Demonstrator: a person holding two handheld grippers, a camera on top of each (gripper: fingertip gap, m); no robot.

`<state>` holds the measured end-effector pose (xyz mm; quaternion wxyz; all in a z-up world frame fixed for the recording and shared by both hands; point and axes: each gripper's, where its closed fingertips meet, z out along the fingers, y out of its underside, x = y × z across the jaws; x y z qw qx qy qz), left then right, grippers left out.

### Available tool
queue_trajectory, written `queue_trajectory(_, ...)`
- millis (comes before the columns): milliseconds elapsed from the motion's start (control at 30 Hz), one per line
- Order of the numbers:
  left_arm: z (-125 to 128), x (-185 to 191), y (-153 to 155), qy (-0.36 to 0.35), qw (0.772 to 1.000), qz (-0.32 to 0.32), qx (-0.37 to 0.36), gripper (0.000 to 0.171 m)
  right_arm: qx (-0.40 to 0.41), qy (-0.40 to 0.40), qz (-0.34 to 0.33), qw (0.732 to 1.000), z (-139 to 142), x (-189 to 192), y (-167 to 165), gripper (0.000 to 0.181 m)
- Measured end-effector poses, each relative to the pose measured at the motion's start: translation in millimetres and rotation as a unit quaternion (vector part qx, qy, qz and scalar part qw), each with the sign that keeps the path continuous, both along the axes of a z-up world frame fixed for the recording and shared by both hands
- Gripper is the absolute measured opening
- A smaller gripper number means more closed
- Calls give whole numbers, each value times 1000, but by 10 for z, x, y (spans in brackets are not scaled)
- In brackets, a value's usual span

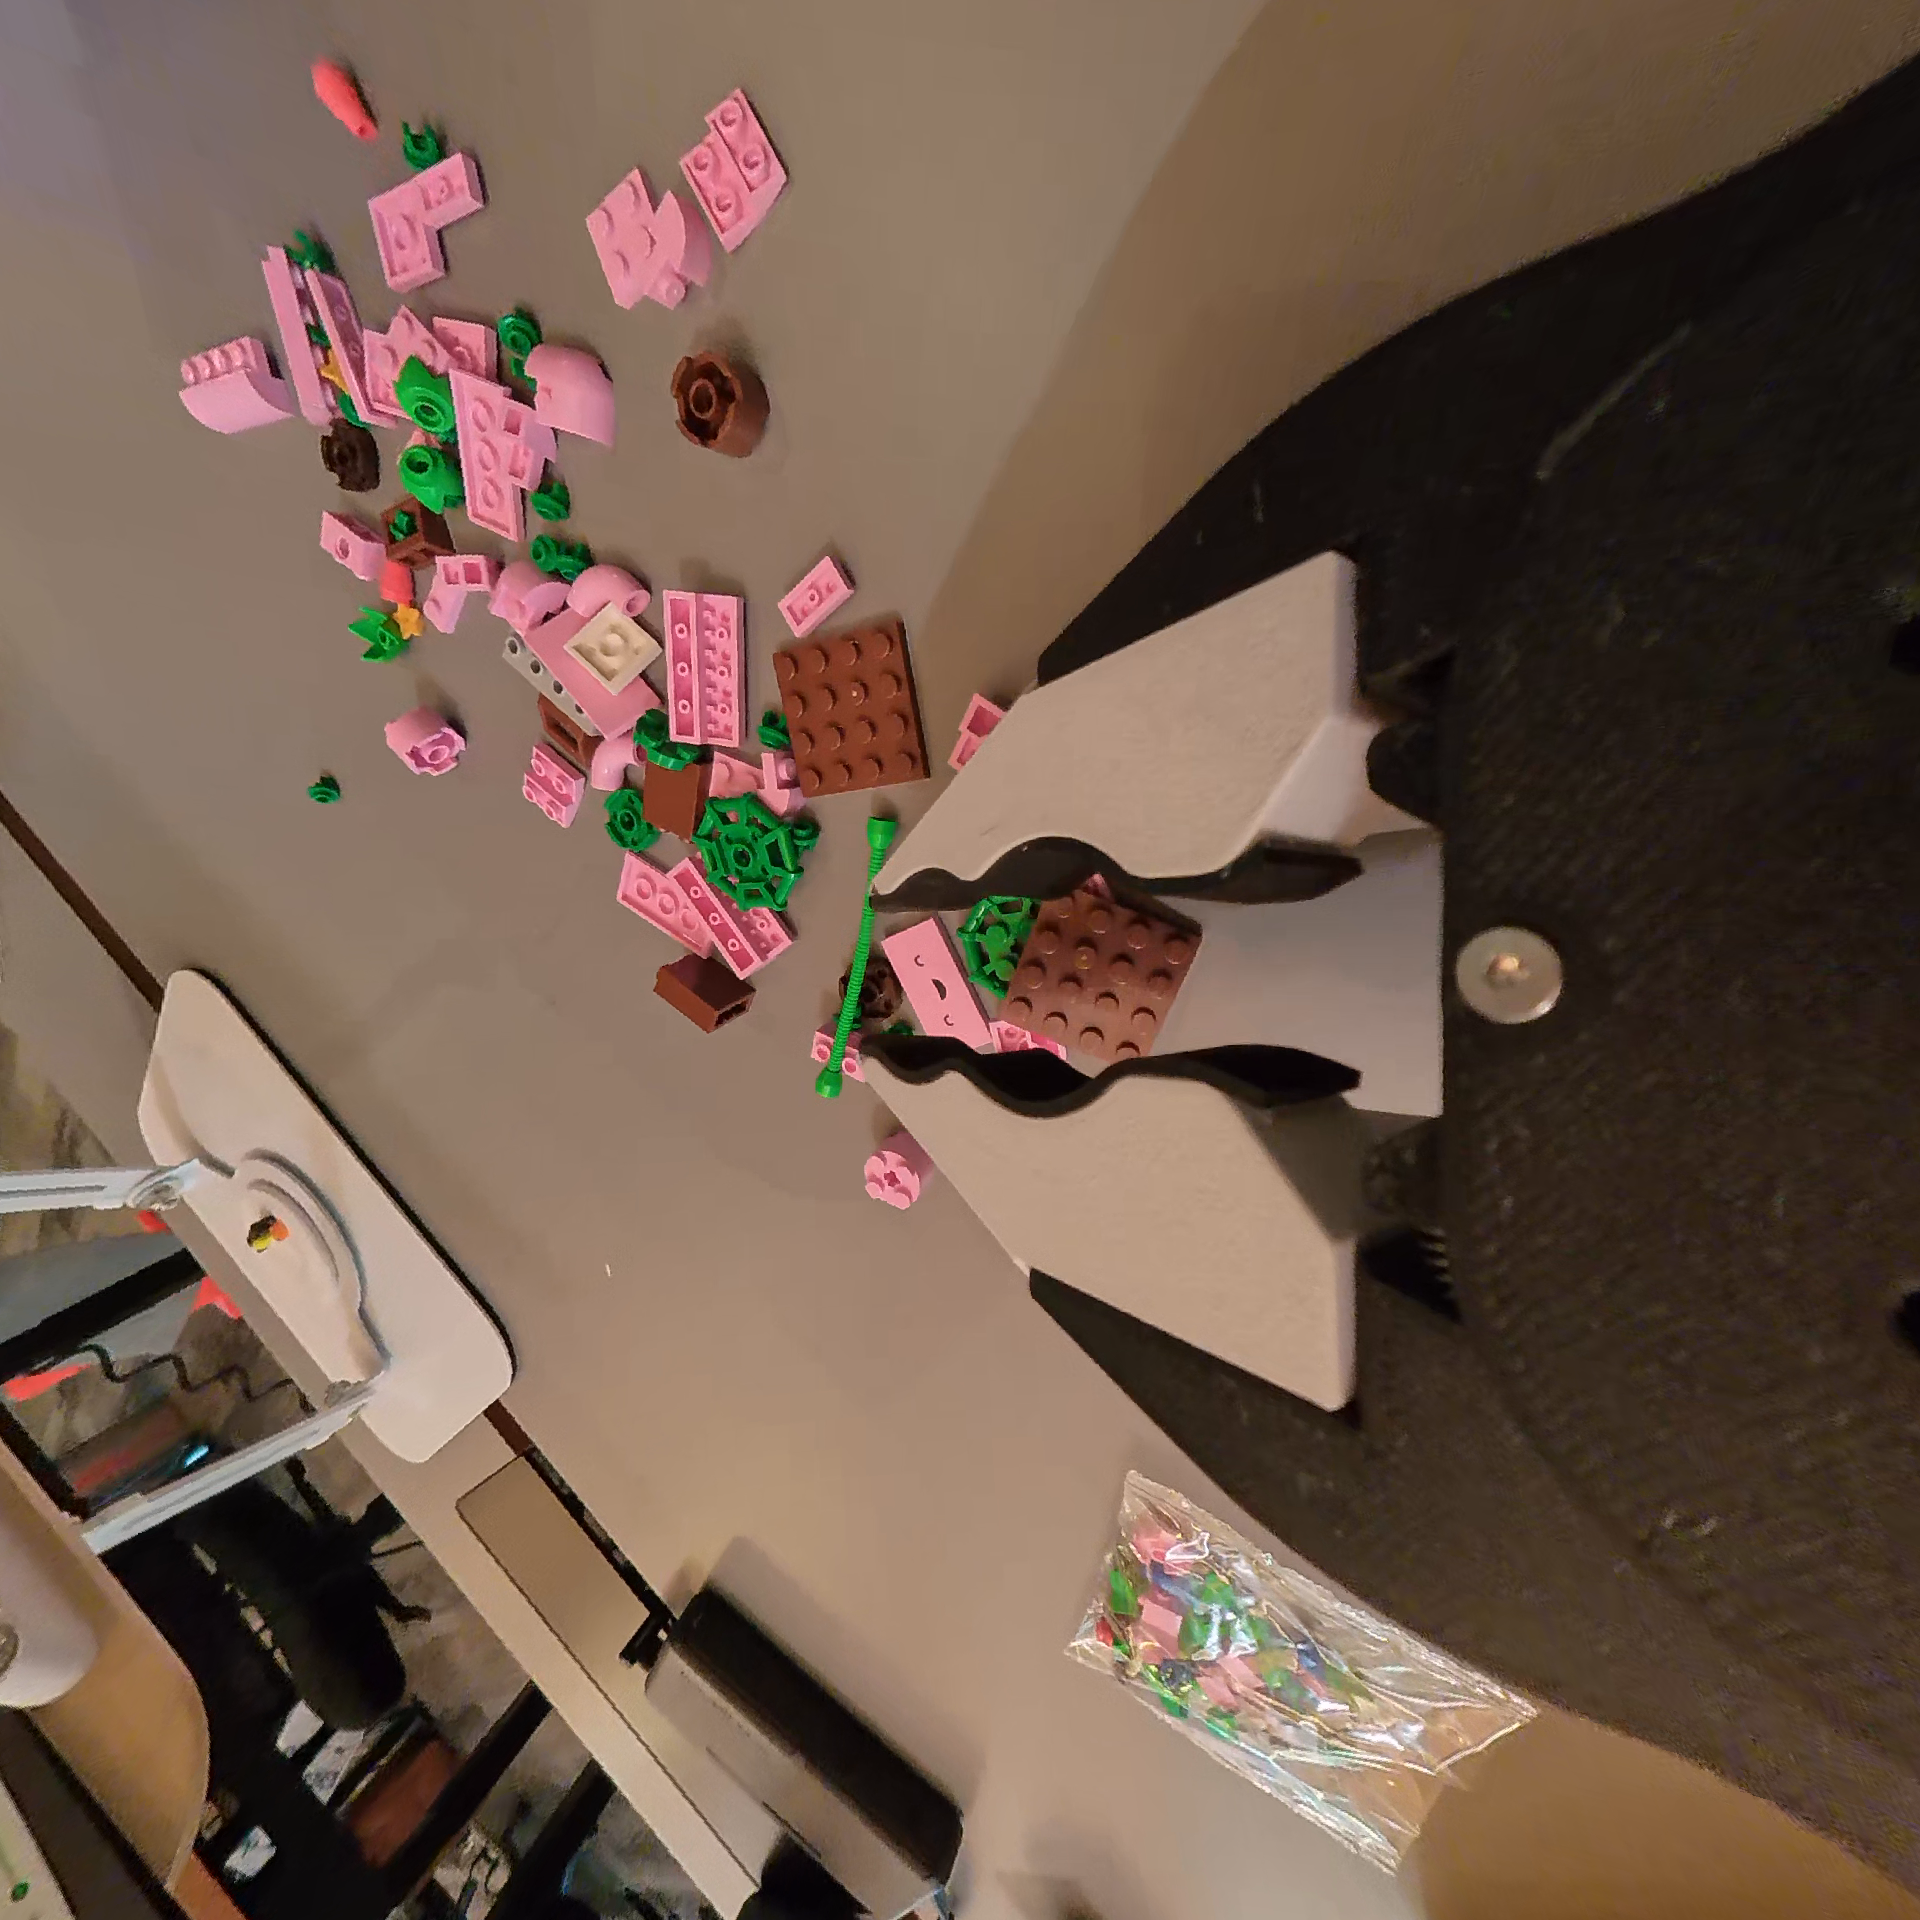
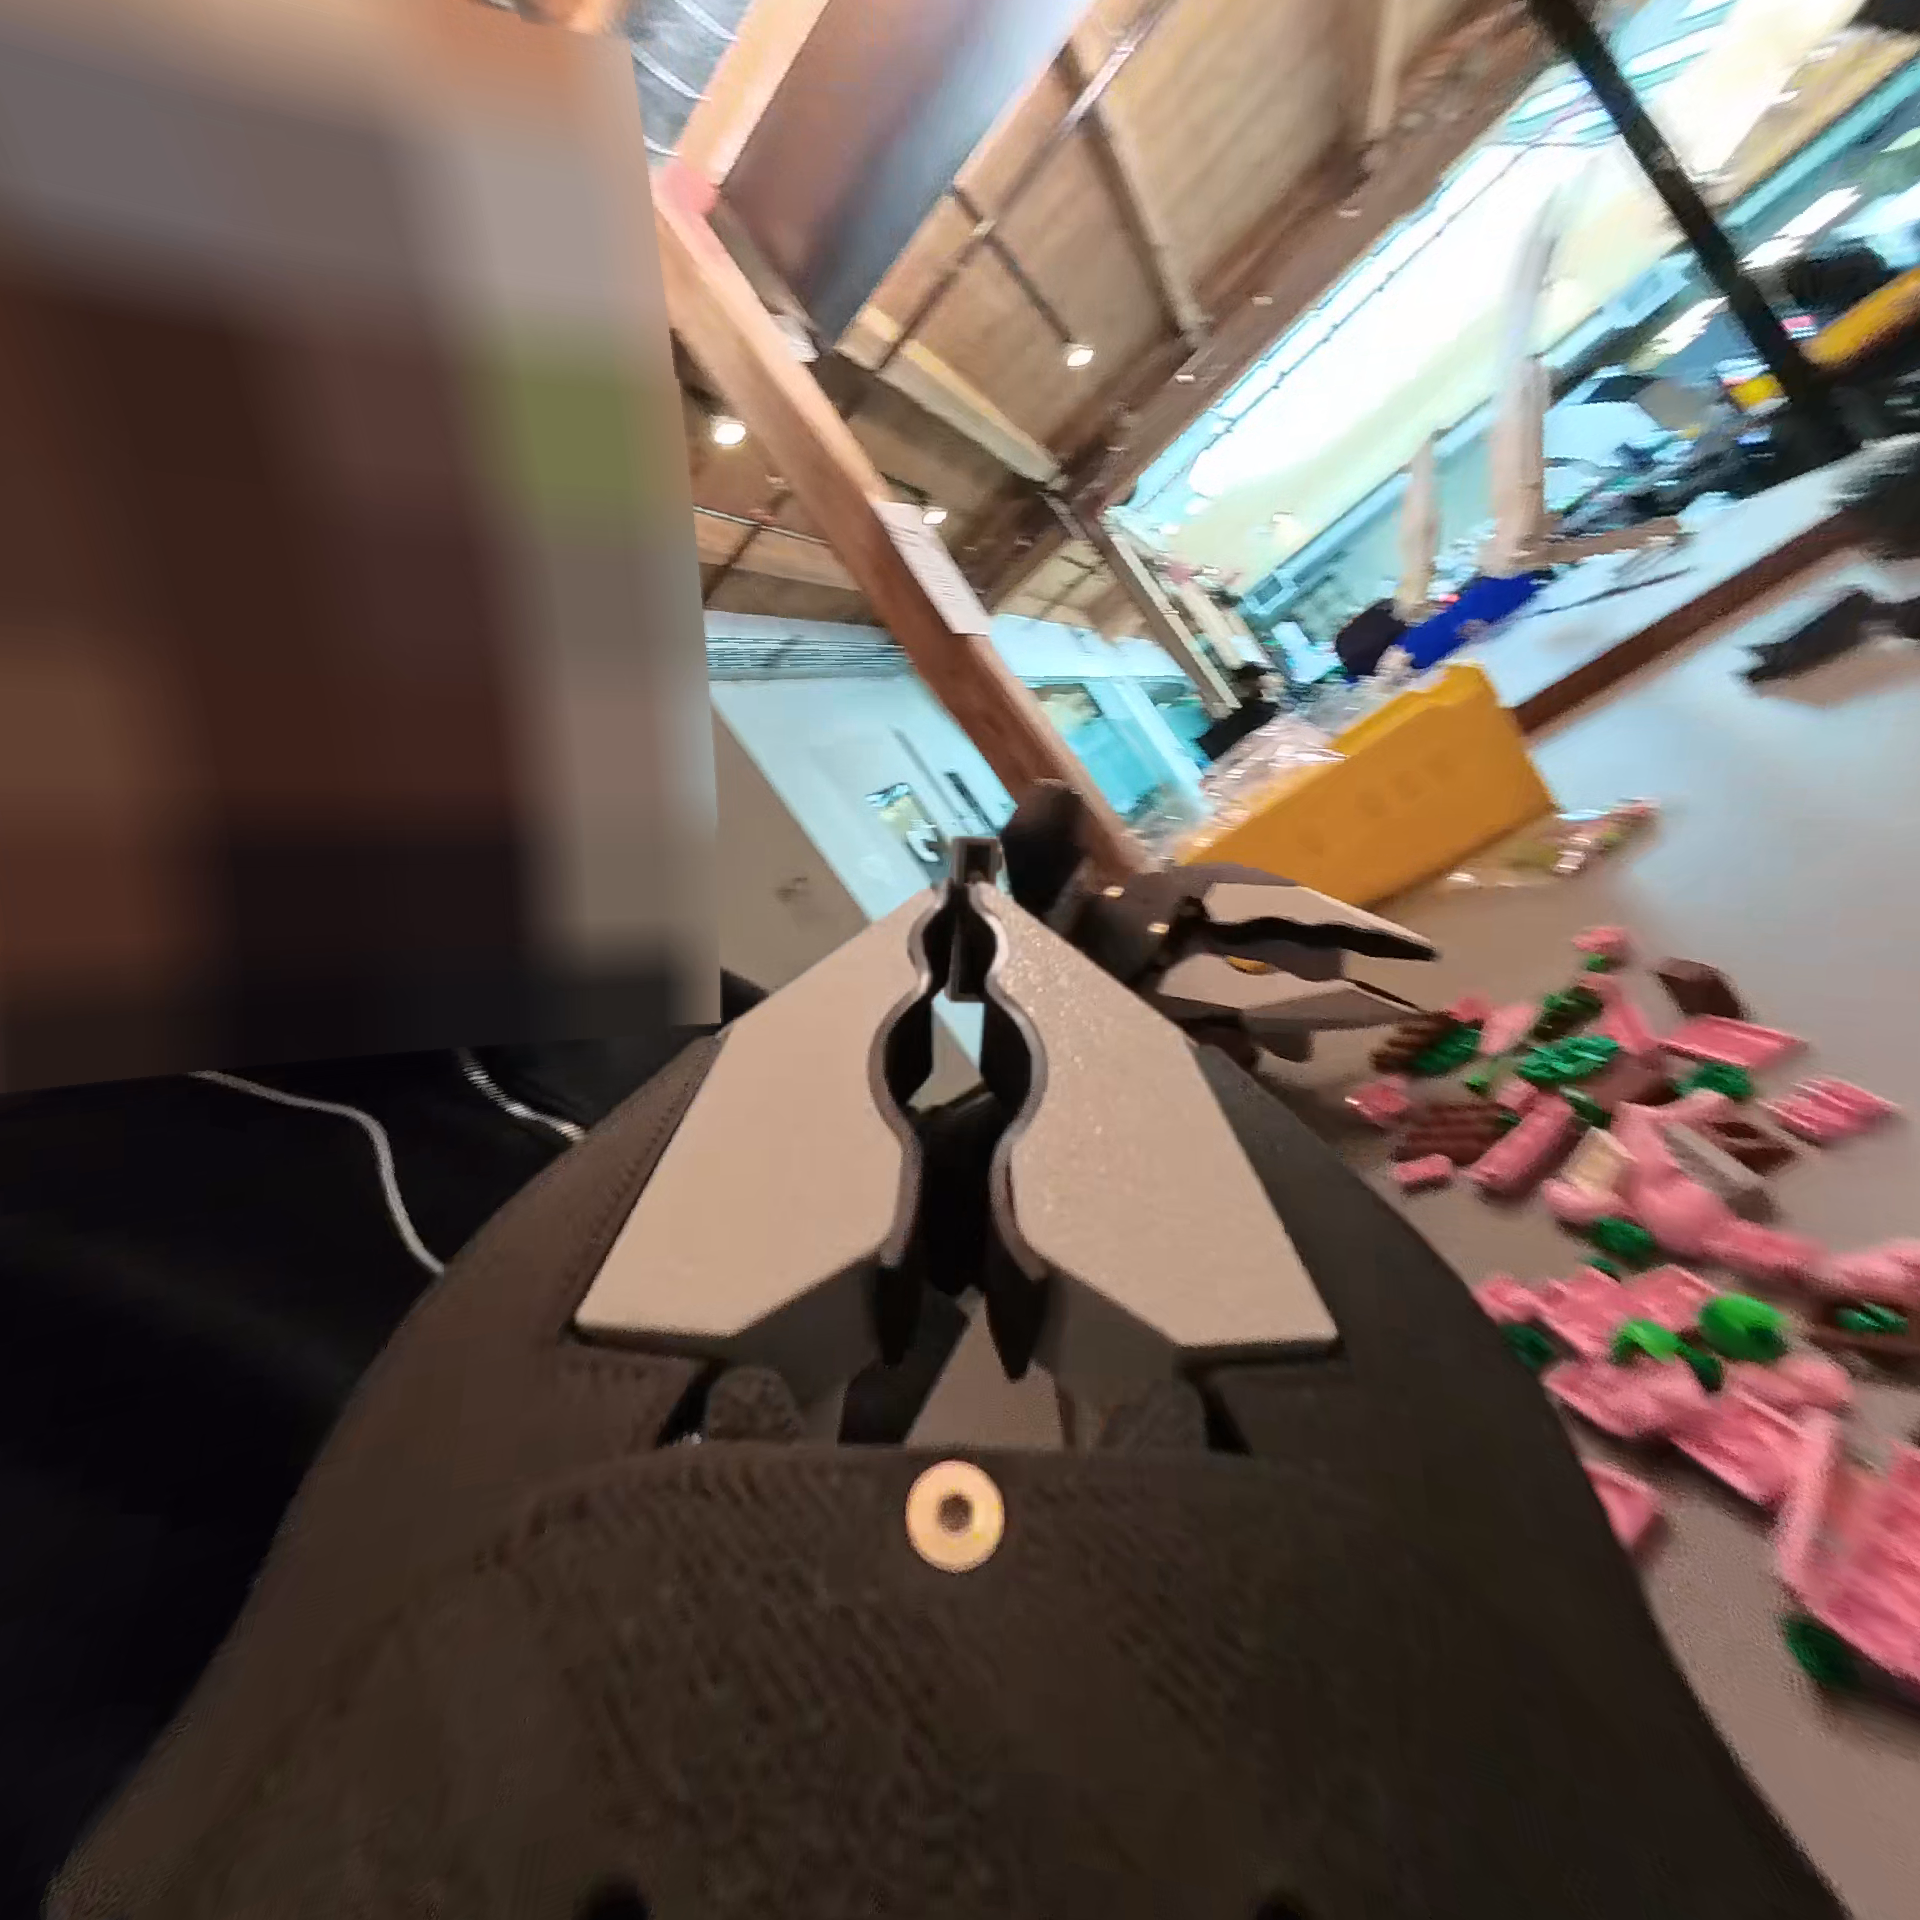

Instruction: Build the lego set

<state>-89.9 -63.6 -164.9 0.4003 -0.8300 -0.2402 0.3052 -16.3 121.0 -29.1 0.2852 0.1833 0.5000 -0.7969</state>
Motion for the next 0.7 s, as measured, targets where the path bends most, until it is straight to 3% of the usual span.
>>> queue_trajectory(167, -6, 3, 4, 4, 1000, 0, -6, 22, 22, 29, 6, 999, -33, 91, -148, 0)
queue_trajectory(400, -16, -2, 1, 2, 1000, 2, -7, 22, 143, 90, -73, 983, -269, 7, -289, 0)
queue_trajectory(700, -41, 1, 10, 5, 1000, 1, -20, 21, 186, 90, -92, 974, -387, -29, -372, 0)
